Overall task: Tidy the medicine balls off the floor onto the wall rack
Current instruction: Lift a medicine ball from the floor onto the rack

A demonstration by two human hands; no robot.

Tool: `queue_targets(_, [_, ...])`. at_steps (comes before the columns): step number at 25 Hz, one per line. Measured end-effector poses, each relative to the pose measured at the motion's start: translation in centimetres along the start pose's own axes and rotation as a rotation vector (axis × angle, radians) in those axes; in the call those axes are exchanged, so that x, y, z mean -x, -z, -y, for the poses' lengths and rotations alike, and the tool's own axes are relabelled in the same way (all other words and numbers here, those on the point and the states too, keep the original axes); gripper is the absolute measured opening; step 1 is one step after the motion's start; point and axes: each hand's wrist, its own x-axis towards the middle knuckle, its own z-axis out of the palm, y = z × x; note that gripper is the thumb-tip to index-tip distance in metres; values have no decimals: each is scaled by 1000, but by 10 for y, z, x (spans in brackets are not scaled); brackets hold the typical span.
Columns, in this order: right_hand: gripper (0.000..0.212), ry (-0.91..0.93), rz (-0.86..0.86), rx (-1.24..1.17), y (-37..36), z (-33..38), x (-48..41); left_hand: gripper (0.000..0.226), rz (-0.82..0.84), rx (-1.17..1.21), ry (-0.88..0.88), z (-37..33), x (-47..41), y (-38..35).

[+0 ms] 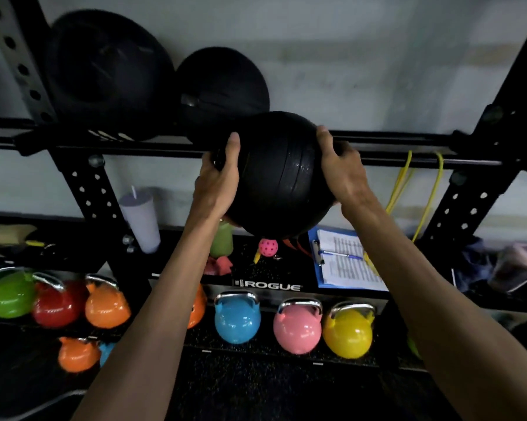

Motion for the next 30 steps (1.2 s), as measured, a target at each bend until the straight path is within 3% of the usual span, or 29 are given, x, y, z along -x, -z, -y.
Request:
queue_targets(7, [74,38,90,14,21,5,-21,89,-69,-123,-78,-33,3,-4])
queue_targets(17, [64,164,-8,-52,56,51,-78,84,-215,-73,-200,-99,-21,-45])
queue_targets(24, [61,201,48,-169,50,22,-126,75,-194,-38,-310,-89,-62,-82])
queue_targets(30, [71,99,123,-300,46,-7,-157,74,-151,-137,-398,-86,-74,-105])
